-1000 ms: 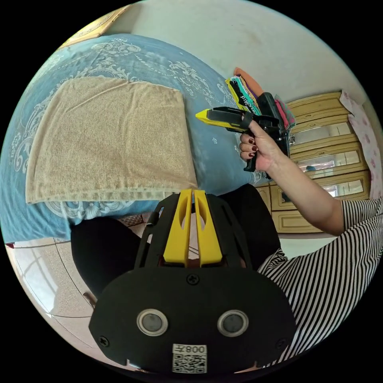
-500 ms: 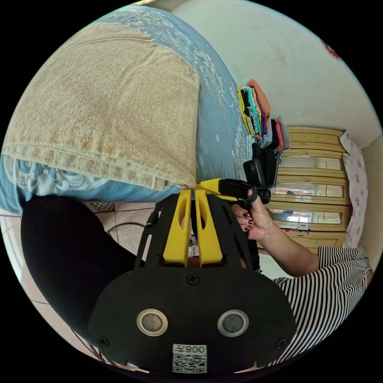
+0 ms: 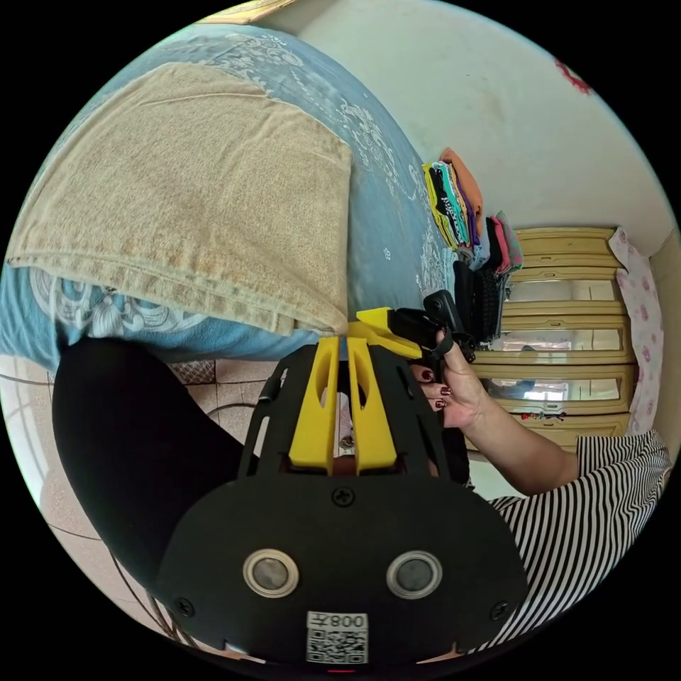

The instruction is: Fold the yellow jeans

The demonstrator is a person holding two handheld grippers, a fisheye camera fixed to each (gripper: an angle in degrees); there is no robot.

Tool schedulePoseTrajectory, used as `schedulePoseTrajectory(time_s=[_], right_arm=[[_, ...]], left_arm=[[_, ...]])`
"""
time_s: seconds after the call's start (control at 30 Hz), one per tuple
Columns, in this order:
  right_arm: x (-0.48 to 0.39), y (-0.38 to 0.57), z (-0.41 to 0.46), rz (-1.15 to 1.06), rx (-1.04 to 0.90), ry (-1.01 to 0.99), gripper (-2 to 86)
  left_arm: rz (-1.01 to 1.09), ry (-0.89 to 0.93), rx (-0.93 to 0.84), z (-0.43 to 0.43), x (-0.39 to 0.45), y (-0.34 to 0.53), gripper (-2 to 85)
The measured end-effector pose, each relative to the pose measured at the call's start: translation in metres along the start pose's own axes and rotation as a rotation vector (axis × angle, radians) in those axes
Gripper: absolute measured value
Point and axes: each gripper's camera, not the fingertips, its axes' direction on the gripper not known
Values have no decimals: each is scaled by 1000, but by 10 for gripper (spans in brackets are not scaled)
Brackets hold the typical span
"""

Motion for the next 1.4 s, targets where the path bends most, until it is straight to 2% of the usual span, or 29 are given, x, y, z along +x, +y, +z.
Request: schedulePoseTrajectory(time_s=[0.53, 1.0, 1.2, 1.27, 1.4], right_arm=[[-3, -15, 28, 1, -1, -57, 89], [-34, -26, 63, -5, -23, -22, 36], [-64, -29, 76, -46, -29, -19, 26], [-77, -30, 82, -68, -28, -23, 24], [-95, -34, 90, -100, -34, -22, 21]], left_arm=[[35, 19, 19, -16, -46, 12, 21], [-2, 110, 79, -79, -121, 44, 8], [-174, 181, 243, -134, -191, 70, 28], [-302, 320, 321, -145, -228, 84, 58], [-443, 480, 446, -156, -271, 103, 89]])
